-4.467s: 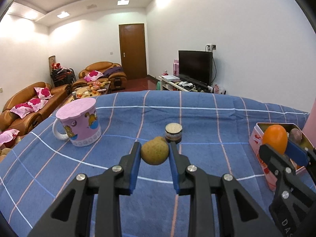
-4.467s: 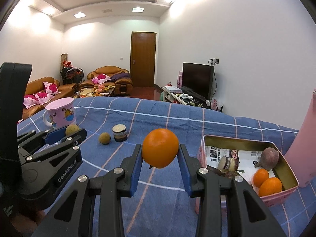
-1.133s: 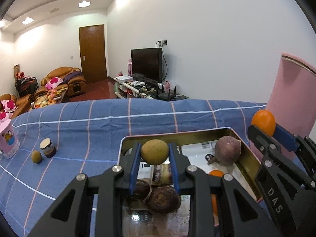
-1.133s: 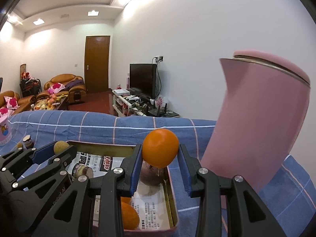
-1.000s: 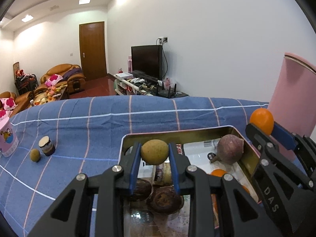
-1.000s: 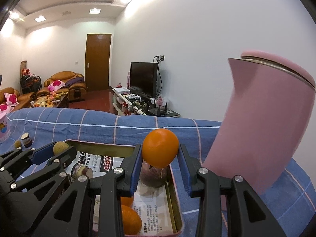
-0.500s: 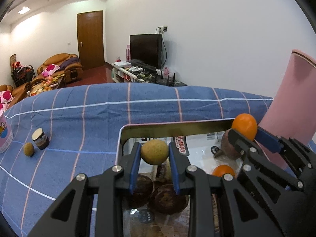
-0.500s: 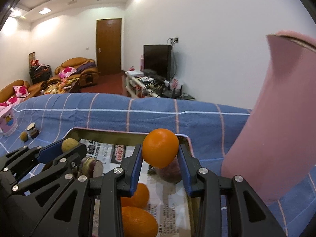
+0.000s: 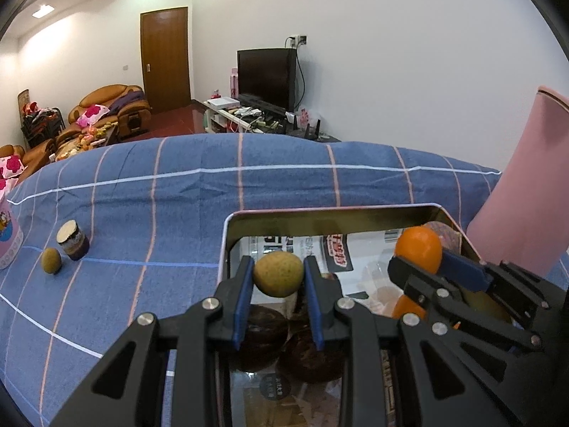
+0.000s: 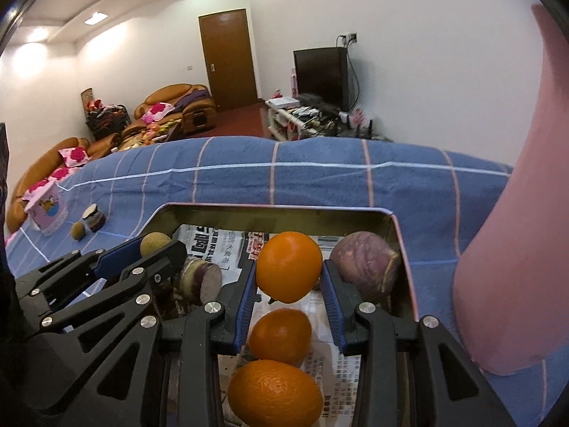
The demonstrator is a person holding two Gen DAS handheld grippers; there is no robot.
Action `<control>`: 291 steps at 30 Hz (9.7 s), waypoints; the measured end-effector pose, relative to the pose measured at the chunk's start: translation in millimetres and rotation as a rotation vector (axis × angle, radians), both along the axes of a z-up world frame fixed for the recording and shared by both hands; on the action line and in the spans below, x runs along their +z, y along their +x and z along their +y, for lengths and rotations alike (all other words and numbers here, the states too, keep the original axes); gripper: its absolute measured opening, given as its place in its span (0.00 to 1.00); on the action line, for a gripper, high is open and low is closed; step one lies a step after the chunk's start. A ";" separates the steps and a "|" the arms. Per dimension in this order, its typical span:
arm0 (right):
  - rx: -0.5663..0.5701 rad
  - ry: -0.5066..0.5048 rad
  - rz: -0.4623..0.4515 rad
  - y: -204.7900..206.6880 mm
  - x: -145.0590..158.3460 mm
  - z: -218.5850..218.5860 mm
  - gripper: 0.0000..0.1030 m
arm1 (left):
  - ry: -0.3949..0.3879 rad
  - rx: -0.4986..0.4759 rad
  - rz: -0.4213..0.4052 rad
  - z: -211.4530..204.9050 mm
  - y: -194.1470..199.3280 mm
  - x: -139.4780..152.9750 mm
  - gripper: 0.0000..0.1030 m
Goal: Organize fruits
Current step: 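Open the right gripper dropping the orange while the left gripper releases the green-yellow fruit into the tin, then move both grippers away from the tin toward the jar and small fruit, then grasp the small jar with the right gripper while the left gripper grasps a green-yellow fruit, then carry the jar in the right gripper while the left gripper carries the green-yellow fruit over the tin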
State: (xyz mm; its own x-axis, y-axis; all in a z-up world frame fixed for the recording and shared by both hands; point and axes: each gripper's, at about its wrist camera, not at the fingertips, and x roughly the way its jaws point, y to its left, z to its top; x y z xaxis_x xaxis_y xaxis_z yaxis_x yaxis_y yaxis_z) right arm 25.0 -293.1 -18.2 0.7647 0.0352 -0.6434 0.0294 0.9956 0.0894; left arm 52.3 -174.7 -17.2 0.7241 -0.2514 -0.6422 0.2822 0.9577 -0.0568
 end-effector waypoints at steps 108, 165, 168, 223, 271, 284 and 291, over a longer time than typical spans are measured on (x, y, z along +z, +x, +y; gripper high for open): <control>-0.087 -0.036 -0.222 0.5 19.2 180.4 0.84 | 0.176 0.434 -0.033 258.8 37.1 -2.2 1.00; 0.042 0.082 -0.086 -7.2 7.0 183.8 0.38 | 0.077 0.197 0.186 229.8 103.3 -25.0 0.27; 0.037 0.060 -0.110 -10.1 9.0 187.4 0.38 | 0.075 0.201 0.179 230.9 97.1 -22.9 0.27; -0.052 -0.134 -0.257 -94.7 25.7 145.0 0.39 | 0.077 0.297 -0.217 165.5 -67.4 15.9 0.27; -0.256 -0.214 -0.273 -115.1 33.6 2.1 0.39 | 0.039 0.008 -0.180 -7.5 -73.9 16.6 0.27; -0.336 -0.218 -0.268 -104.8 34.8 -21.1 0.39 | -0.051 -0.061 -0.124 -20.8 -54.7 15.8 0.27; -0.350 -0.236 -0.284 -87.1 37.7 -17.9 0.39 | -0.091 -0.042 -0.139 -11.2 -45.6 20.2 0.27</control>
State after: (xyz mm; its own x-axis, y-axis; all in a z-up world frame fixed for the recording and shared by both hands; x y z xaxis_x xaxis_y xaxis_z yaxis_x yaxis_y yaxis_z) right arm -62.0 -310.9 19.5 0.8503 -0.3760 -0.3683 0.3723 0.9243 -0.0840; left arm 6.6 -185.9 3.1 0.7920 -0.3359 -0.5097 0.3333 0.9375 -0.1000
